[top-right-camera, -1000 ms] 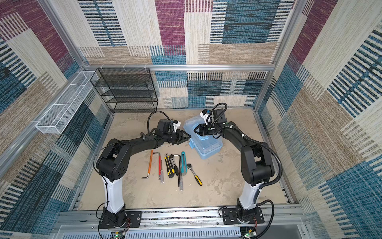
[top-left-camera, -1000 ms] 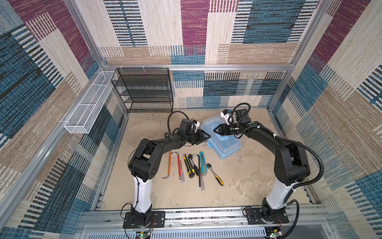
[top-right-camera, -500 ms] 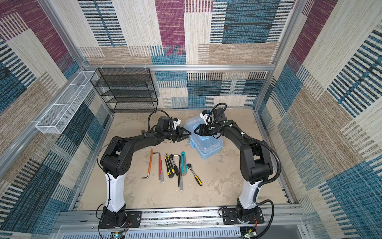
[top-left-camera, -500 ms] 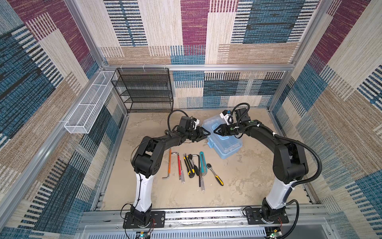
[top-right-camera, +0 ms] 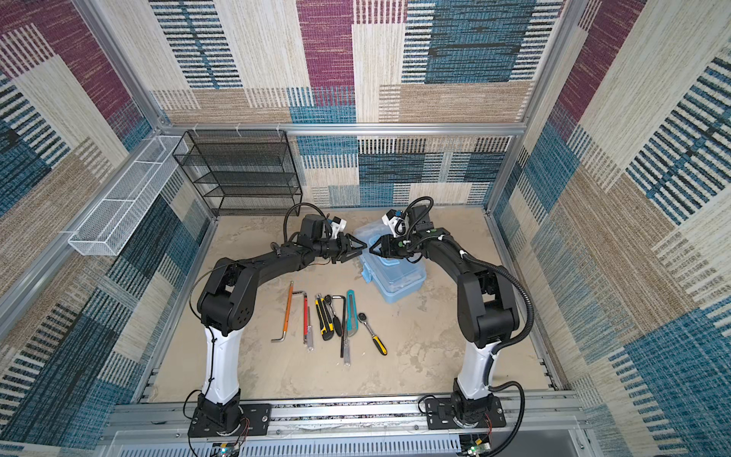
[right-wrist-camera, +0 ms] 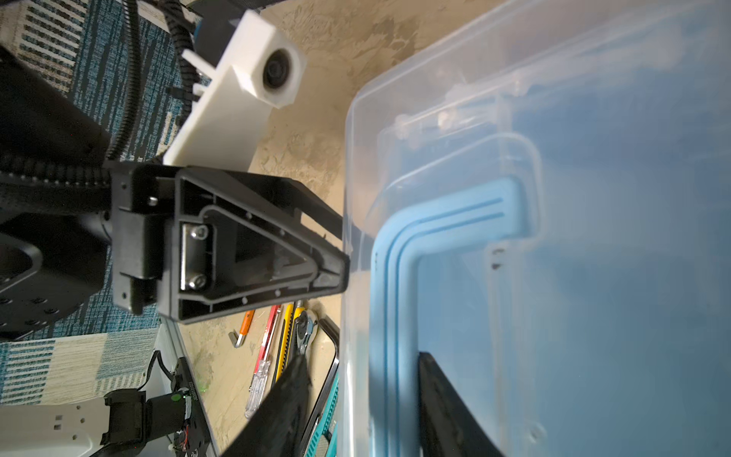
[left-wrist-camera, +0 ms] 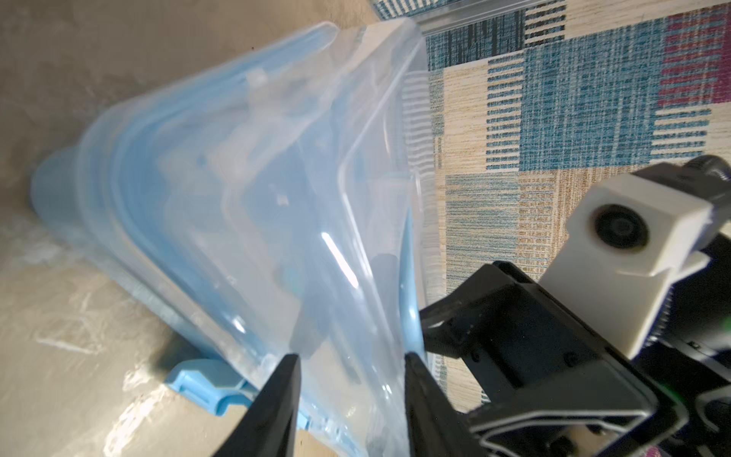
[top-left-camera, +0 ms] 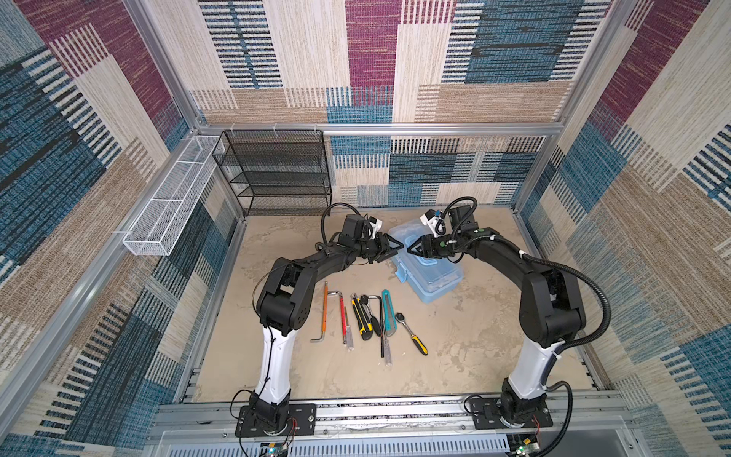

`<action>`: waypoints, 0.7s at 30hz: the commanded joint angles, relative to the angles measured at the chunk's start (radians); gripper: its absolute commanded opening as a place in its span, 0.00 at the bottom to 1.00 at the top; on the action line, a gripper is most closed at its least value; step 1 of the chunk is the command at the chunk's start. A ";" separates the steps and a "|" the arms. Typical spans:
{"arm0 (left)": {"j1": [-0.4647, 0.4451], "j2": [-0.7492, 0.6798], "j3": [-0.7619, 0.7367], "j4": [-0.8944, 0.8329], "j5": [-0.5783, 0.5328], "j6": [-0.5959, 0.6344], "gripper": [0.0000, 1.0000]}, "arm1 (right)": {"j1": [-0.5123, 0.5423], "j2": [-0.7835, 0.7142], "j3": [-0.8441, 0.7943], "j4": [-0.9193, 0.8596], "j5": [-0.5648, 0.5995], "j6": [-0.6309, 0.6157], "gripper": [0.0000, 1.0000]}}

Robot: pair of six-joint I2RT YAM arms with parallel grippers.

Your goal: Pack the tool kit

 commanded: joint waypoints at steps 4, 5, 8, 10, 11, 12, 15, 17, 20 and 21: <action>0.017 0.012 0.026 0.059 0.037 -0.026 0.46 | 0.006 0.020 0.016 -0.060 -0.120 0.071 0.44; 0.020 0.011 0.025 0.060 0.042 -0.027 0.46 | 0.005 0.024 0.017 -0.054 -0.130 0.079 0.44; 0.030 0.005 0.014 0.070 0.051 -0.034 0.46 | 0.005 0.030 0.021 -0.037 -0.144 0.096 0.42; 0.040 -0.002 0.001 0.081 0.055 -0.040 0.46 | 0.006 0.029 0.024 -0.025 -0.157 0.107 0.40; 0.042 -0.006 -0.004 0.087 0.057 -0.044 0.46 | 0.006 0.030 0.027 -0.018 -0.163 0.115 0.39; 0.047 -0.011 -0.011 0.092 0.057 -0.047 0.46 | 0.005 0.032 0.032 -0.013 -0.167 0.120 0.36; 0.058 -0.030 -0.029 0.102 0.060 -0.051 0.46 | 0.005 0.038 0.044 0.005 -0.179 0.138 0.30; 0.064 -0.044 -0.039 0.104 0.061 -0.049 0.47 | 0.004 0.042 0.050 0.019 -0.185 0.153 0.28; 0.075 -0.066 -0.060 0.107 0.061 -0.049 0.47 | 0.001 0.042 0.050 0.052 -0.193 0.178 0.23; 0.079 -0.072 -0.065 0.110 0.063 -0.050 0.47 | -0.001 0.039 0.048 0.069 -0.197 0.190 0.21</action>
